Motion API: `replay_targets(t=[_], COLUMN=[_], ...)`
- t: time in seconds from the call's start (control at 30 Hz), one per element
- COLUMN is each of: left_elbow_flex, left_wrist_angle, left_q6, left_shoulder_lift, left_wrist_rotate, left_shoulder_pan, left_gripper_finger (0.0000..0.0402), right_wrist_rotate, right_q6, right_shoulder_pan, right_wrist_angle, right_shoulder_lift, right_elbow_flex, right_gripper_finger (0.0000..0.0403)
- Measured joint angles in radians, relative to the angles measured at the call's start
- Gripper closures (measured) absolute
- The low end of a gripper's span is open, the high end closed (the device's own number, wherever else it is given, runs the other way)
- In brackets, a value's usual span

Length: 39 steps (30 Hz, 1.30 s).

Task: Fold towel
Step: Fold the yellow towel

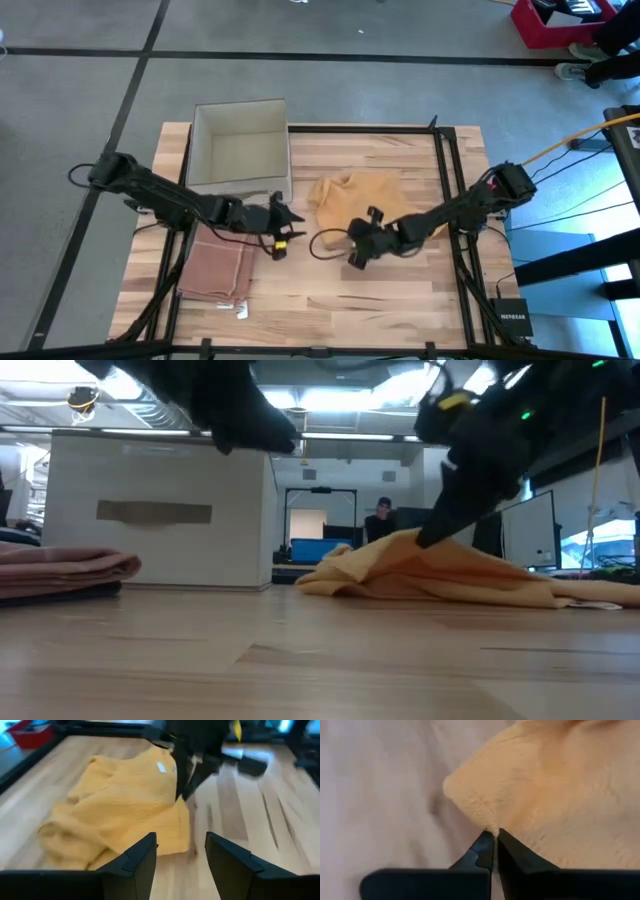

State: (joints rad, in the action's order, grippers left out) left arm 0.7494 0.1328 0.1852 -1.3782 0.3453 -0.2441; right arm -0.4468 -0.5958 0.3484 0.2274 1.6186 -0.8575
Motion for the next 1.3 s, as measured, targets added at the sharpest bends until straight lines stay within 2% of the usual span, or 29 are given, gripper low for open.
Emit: replay_targets(t=[0.07, 0.13, 0.23, 0.33, 0.47, 0.57, 0.67, 0.87, 1.07, 1.3], left_elbow_flex=[0.0, 0.001, 0.046, 0.13, 0.254, 0.335, 0.377, 0.38, 0.38, 0.38], left_wrist_angle=[0.046, 0.132, 0.184, 0.189, 0.116, 0.031, -0.01, -0.015, -0.025, -0.125], left_q6=[-0.048, -0.083, -0.128, -0.201, -0.331, -0.357, -0.291, -0.15, -0.16, -0.16], left_shoulder_lift=[-0.066, -0.152, -0.28, -0.383, -0.476, -0.502, -0.511, -0.529, -0.569, -0.56], left_wrist_rotate=[-0.003, 0.002, 0.021, 0.029, 0.076, 0.169, 0.194, 0.198, 0.254, 0.302], left_shoulder_pan=[-0.011, -0.025, -0.056, -0.091, -0.126, -0.142, -0.147, -0.133, -0.133, -0.127], left_gripper_finger=[0.0242, 0.0243, 0.0248, 0.0253, 0.0258, 0.0258, 0.0259, 0.0259, 0.0259, 0.0259], right_wrist_rotate=[-0.031, -0.068, -0.117, -0.118, -0.107, -0.093, -0.085, -0.052, -0.031, -0.031], right_q6=[-0.121, -0.172, -0.18, -0.181, -0.165, -0.162, -0.206, -0.227, -0.223, -0.212], right_shoulder_pan=[0.043, 0.085, 0.129, 0.138, 0.126, 0.115, 0.114, 0.114, 0.114, 0.114], right_wrist_angle=[-0.016, -0.06, -0.109, -0.121, -0.12, -0.122, -0.129, -0.225, -0.285, -0.275], right_shoulder_lift=[0.004, 0.02, 0.048, 0.075, 0.086, 0.086, 0.086, 0.086, 0.086, 0.086], right_elbow_flex=[0.003, 0.003, 0.003, 0.003, 0.003, 0.003, 0.0, -0.001, -0.001, -0.001], right_gripper_finger=[0.0389, 0.0392, 0.0394, 0.0389, 0.0389, 0.0391, 0.039, 0.0387, 0.0387, 0.0387])
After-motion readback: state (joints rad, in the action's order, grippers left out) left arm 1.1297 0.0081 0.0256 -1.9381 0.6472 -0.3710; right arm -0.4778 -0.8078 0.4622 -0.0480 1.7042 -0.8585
